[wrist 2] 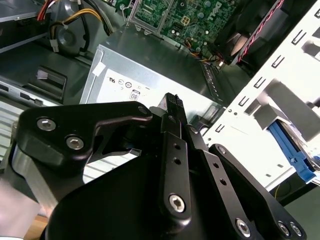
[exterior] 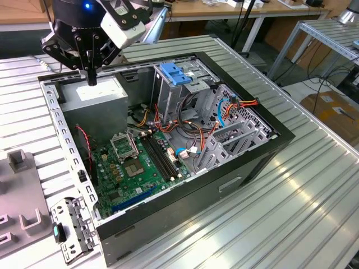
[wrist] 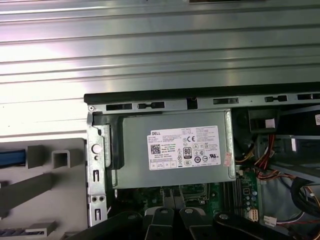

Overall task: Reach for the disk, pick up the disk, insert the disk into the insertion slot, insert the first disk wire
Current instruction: 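Reach for the disk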

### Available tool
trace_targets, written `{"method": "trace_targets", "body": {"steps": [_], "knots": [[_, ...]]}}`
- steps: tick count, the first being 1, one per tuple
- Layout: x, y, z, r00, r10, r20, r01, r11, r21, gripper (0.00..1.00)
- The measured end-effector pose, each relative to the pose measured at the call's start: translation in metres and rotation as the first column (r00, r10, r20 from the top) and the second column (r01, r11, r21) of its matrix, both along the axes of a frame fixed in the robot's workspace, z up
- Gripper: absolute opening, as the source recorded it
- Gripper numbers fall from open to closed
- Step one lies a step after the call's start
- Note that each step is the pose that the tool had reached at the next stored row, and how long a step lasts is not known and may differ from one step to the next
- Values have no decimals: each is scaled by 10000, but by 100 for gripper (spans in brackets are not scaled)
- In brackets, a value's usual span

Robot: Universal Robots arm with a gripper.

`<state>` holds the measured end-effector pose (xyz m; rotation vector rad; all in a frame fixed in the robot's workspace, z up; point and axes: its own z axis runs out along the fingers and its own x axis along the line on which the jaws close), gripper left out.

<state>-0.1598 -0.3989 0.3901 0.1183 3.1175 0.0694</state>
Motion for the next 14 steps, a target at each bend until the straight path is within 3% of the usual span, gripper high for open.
{"method": "trace_targets", "body": {"steps": [14], "knots": [[-99, 0, -16, 10000, -1, -31, 1, 10000, 0, 11]]}}
